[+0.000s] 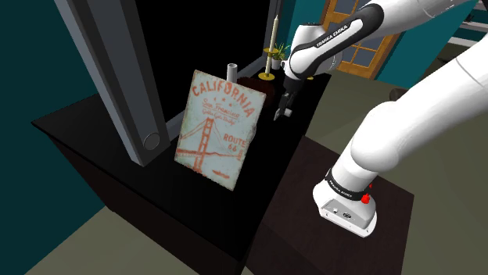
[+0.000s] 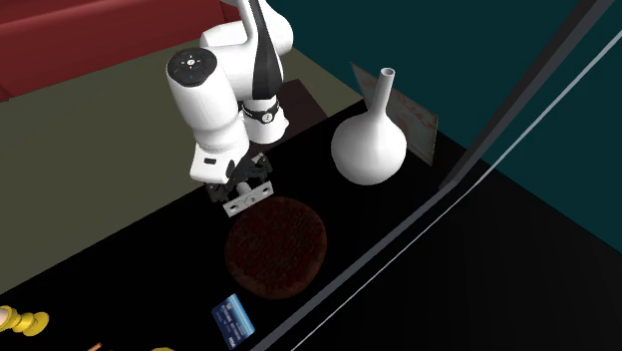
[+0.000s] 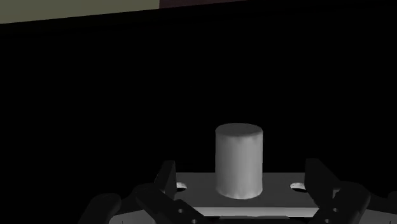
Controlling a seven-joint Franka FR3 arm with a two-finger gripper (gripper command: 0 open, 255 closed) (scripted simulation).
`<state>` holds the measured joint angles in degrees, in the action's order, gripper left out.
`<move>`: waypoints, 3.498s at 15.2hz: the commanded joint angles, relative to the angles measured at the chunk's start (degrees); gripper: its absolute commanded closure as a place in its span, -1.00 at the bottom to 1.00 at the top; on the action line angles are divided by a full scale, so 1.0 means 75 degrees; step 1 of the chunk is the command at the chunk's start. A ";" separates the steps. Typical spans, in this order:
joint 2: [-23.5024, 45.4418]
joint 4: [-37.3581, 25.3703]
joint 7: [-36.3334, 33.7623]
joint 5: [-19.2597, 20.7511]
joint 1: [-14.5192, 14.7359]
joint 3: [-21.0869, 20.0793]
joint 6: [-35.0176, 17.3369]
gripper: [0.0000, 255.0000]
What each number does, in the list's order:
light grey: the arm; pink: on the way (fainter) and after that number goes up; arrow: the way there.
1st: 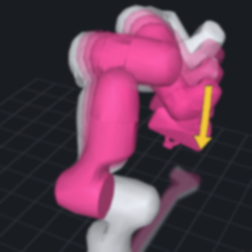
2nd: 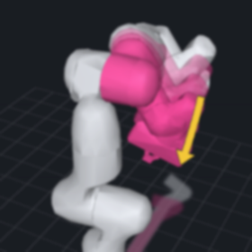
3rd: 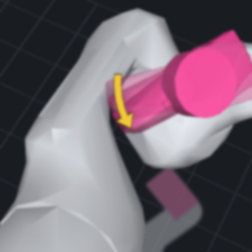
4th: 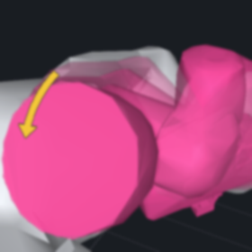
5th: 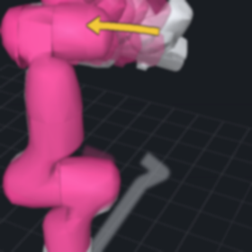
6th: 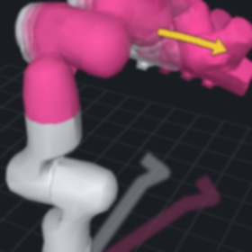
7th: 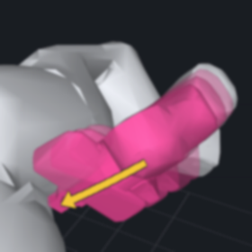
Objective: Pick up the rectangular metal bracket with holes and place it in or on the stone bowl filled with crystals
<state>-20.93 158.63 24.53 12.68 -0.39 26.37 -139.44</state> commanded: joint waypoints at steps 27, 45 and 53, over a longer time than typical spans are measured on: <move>-0.0642 -0.0246 -0.0106 0.0068 -0.0092 -0.0194 0.0882 1.00; -0.1748 -0.1406 -0.0196 -0.0065 -0.0130 -0.0652 0.3138 1.00; -0.1620 -0.2126 -0.0240 -0.0238 0.0001 -0.0789 0.3732 1.00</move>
<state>-34.07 143.66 22.85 11.26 -0.75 20.54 -111.47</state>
